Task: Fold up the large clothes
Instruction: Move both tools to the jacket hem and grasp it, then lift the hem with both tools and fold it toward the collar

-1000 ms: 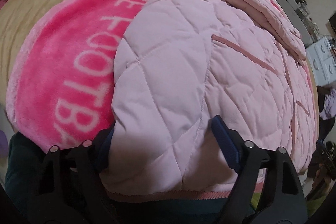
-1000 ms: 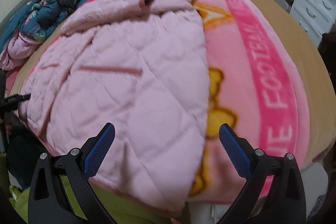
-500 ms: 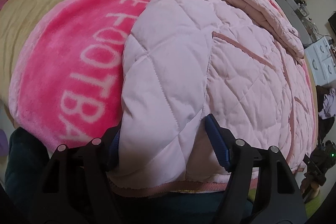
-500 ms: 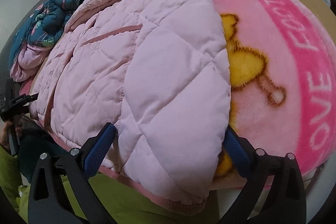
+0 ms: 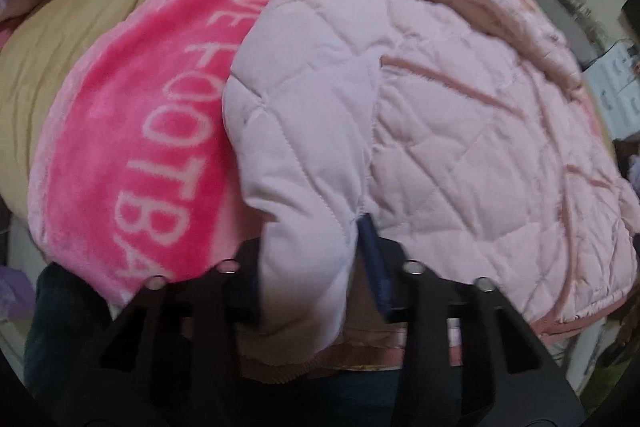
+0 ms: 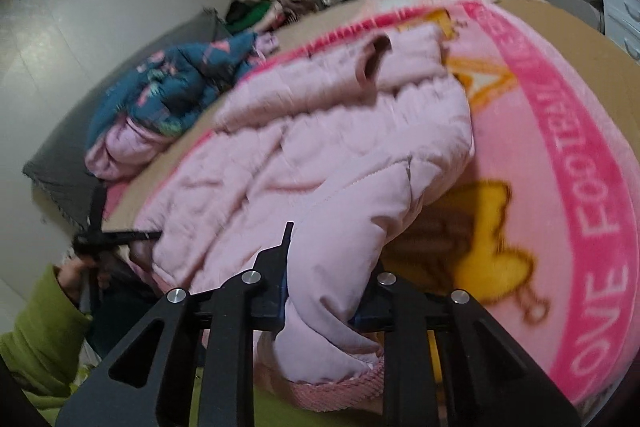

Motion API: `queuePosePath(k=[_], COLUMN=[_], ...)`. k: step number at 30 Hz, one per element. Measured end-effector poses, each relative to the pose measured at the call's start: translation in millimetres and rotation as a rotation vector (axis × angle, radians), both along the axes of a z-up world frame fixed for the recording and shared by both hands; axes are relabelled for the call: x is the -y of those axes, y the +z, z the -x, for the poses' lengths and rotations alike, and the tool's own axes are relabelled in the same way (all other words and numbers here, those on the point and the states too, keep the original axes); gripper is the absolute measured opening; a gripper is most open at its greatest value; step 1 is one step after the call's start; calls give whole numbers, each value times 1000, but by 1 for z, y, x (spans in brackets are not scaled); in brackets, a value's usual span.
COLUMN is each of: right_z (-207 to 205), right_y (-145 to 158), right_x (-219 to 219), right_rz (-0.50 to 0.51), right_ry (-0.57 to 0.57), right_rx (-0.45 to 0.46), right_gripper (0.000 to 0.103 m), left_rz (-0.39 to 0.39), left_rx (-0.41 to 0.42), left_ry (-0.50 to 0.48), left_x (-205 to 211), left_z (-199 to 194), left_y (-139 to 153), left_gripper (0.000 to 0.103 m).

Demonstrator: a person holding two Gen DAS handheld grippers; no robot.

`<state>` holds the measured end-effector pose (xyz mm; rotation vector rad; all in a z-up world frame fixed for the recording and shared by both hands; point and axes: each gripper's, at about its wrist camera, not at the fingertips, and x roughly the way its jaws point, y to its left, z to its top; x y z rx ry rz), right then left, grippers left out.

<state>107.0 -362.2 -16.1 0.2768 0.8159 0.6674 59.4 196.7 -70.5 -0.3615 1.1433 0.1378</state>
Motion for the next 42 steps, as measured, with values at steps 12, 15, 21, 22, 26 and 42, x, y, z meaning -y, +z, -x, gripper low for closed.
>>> queuePosePath(k=[12, 15, 21, 22, 26, 42], right_z=[-25, -33, -45, -46, -54, -81], right_y=[38, 46, 53, 54, 60, 64], right_x=[3, 6, 9, 9, 9, 29], right_rz=[-117, -132, -147, -148, -161, -294], right_ry=[-17, -28, -62, -65, -63, -106], right_rx=[106, 124, 143, 146, 150, 137], right_gripper=[19, 19, 19, 19, 19, 19], left_rz=[14, 15, 18, 16, 6, -102], left_rx=[254, 290, 332, 335, 331, 331], left_ry=[-46, -46, -38, -35, -18, 42], left_x=[10, 14, 15, 15, 17, 36], left_z=[1, -1, -12, -13, -18, -44], left_y=[66, 79, 100, 101, 106, 156], left_gripper=[9, 9, 9, 9, 9, 9])
